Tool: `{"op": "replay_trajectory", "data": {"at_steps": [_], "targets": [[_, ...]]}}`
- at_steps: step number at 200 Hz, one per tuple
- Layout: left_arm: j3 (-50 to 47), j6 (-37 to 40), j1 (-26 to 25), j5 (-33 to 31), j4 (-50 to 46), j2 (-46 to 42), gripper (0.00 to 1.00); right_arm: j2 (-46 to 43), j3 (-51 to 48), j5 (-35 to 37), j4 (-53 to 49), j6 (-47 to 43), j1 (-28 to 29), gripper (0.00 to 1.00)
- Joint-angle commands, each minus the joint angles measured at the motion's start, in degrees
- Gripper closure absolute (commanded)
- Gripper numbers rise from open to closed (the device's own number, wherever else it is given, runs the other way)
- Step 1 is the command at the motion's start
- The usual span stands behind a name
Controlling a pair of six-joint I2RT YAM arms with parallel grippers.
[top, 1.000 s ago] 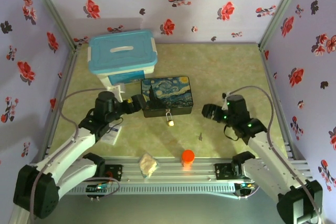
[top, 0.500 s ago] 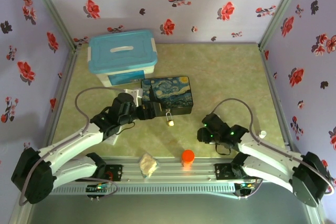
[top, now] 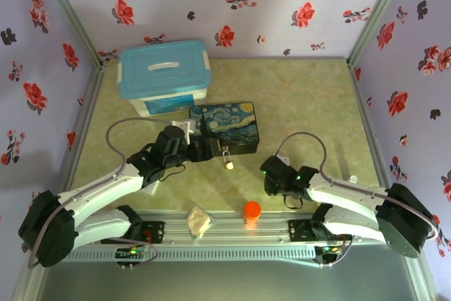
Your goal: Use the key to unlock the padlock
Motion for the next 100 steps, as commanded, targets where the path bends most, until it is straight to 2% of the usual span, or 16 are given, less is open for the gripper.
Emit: {"op": "replay_trajectory", "data": {"at_steps": [1,55,85,100], "targets": [[-0.6,-0.72,-0.42,-1.11,1.61,0.42,0.0,1.31,0.27,1.06,3.53,1.66,1.01,0.74],[-0.4,-0.97,-0.44,-1.3,1.99,1.29,0.0,1.7,-1.57,0.8,7.34,1.51,0.97,0.81],[-0.16,-1.23,-0.42,-1.22,2.26,2.01,0.0,2.16,-1.82,1.02,6.6,1.35,0.79,0.93],[-0.14,-1.33,-0.43,-1.23,2.39,2.1,0.0,0.85,-1.26,1.72,4.77,0.93,0.8,0.94]]}}
